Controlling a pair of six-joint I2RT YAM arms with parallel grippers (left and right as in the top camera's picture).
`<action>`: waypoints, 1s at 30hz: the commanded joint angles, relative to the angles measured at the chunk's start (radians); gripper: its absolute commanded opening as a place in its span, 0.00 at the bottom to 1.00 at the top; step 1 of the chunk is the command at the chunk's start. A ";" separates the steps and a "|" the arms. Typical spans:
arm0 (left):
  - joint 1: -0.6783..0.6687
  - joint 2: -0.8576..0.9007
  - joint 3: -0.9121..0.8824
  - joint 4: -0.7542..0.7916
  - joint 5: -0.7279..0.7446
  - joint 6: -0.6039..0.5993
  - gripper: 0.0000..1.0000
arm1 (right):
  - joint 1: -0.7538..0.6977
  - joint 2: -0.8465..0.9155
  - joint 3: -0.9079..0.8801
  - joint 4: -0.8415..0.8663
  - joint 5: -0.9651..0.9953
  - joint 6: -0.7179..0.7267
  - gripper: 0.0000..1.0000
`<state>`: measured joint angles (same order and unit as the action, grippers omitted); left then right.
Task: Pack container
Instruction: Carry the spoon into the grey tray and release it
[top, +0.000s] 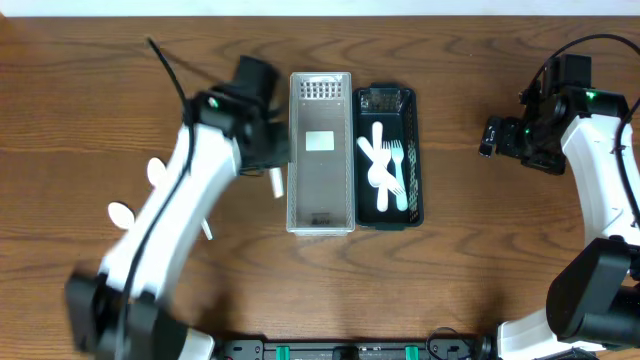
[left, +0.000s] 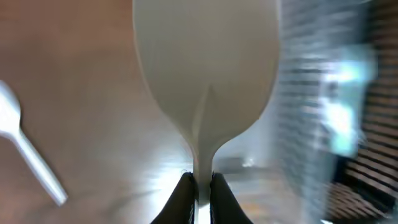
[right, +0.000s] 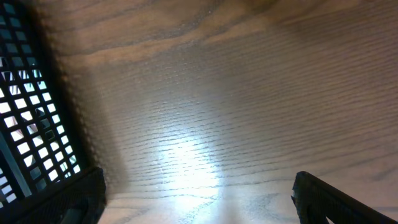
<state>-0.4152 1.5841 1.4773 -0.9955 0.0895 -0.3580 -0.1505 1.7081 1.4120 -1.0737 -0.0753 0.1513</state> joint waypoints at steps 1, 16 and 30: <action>-0.142 -0.045 0.002 0.022 -0.095 0.021 0.06 | 0.001 -0.003 -0.003 0.000 -0.005 -0.010 0.99; -0.159 0.274 0.002 0.152 -0.047 0.013 0.06 | 0.001 -0.003 -0.003 -0.008 -0.005 -0.010 0.99; -0.139 0.111 0.051 0.066 -0.060 0.073 0.50 | 0.001 -0.003 -0.003 -0.007 -0.005 -0.010 0.99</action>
<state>-0.5659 1.8168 1.4807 -0.8959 0.0563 -0.3180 -0.1505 1.7081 1.4117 -1.0805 -0.0753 0.1513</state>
